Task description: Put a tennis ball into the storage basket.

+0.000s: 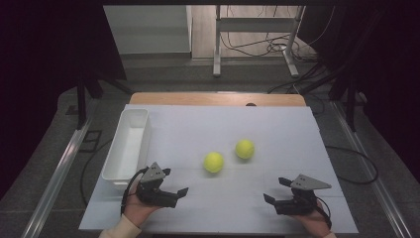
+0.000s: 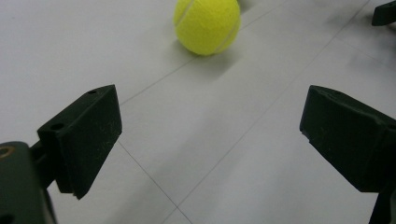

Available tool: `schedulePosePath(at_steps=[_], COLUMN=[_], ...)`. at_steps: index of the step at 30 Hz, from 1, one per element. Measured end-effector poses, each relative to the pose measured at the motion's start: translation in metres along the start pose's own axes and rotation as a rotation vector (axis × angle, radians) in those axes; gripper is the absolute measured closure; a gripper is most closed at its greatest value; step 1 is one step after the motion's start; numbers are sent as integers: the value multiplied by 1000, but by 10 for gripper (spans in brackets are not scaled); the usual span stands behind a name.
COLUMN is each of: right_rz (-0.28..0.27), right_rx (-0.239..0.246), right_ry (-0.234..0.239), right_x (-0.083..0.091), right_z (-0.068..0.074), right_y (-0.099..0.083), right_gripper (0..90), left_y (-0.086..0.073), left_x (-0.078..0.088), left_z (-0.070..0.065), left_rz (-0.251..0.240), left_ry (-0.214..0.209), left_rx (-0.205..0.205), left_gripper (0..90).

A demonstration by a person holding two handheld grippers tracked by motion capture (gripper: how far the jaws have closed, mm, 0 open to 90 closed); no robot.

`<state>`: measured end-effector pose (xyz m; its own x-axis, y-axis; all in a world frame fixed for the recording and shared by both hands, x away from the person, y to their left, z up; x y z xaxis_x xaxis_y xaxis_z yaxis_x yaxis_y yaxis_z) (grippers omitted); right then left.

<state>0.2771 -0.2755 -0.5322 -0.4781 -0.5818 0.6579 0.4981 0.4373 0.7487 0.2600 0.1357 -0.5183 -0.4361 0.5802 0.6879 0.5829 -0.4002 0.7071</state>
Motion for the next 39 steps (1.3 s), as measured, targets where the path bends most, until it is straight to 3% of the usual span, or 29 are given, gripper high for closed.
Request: schedulePosePath(at_steps=[18, 39], right_rz=[2, 10], right_rx=[10, 8], right_ry=[-3, 5], right_x=[0, -2], right_z=[1, 2], right_y=[1, 1], right_gripper=[141, 145], left_y=[22, 45], left_x=[-3, -19], left_z=[-3, -4], left_rz=[-9, 12], left_ry=[1, -36], left_rx=[-13, -25], left_gripper=[66, 65])
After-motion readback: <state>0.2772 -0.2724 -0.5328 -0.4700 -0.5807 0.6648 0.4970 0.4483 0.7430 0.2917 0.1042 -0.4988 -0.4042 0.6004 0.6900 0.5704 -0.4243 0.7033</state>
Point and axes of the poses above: each handheld gripper's, and its own axes: x roughly backward along the jaws, y roughly out of its top, z roughly to its left, the point moved 3 cm from there along -x, roughly forward along the jaws, and after that the axes turned 8 degrees about z, right-handed, at the moved point
